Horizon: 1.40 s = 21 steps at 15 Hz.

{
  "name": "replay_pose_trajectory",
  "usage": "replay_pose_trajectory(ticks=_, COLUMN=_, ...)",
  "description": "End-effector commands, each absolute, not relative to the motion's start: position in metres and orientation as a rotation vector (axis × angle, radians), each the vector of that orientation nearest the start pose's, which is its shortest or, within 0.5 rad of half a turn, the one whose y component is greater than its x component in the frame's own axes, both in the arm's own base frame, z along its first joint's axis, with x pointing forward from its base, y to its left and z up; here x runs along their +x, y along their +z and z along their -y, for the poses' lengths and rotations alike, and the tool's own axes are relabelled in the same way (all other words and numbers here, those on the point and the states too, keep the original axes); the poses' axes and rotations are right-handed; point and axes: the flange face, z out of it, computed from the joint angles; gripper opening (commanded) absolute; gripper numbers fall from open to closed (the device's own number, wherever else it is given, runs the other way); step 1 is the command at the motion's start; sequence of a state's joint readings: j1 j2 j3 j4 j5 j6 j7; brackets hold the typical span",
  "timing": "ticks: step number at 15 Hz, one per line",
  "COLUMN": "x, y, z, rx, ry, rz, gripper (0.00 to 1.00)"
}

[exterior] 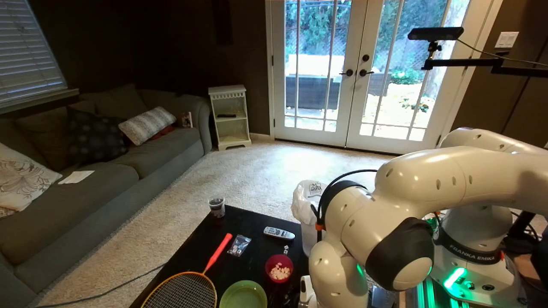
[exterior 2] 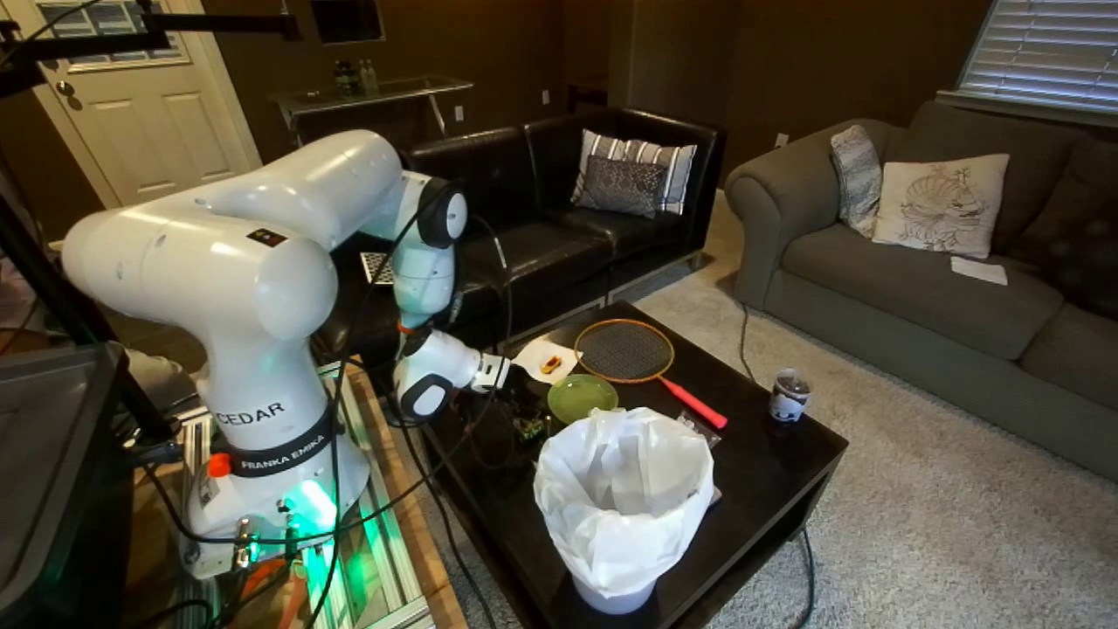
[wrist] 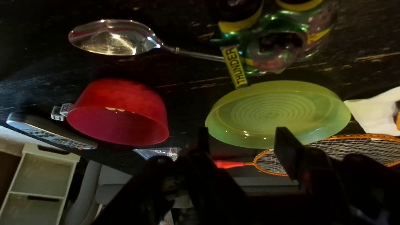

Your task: Pick up the green object and put it back down

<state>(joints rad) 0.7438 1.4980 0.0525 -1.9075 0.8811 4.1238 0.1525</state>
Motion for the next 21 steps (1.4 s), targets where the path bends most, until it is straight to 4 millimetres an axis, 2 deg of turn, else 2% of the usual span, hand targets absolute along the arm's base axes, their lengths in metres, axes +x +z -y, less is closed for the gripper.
replay_pose_trajectory(ticks=1, x=0.348, y=-0.130, z=-0.209, rx=-3.019, ry=-1.210, rz=-0.363, gripper=0.90)
replay_pose_trajectory(ticks=3, x=0.354, y=-0.111, z=-0.215, rx=-2.977, ry=-1.153, rz=-0.430, gripper=1.00)
replay_pose_trajectory(ticks=6, x=0.367, y=-0.090, z=-0.216, rx=-2.972, ry=-1.086, rz=-0.522, gripper=1.00)
replay_pose_trajectory(ticks=10, x=0.384, y=-0.065, z=-0.207, rx=-3.042, ry=-0.990, rz=-0.597, gripper=1.00)
replay_pose_trajectory(ticks=16, x=0.396, y=-0.052, z=-0.203, rx=-3.084, ry=-0.578, rz=-0.531, gripper=1.00)
replay_pose_trajectory(ticks=21, x=0.390, y=-0.047, z=-0.201, rx=-3.098, ry=-0.315, rz=-0.474, gripper=1.00)
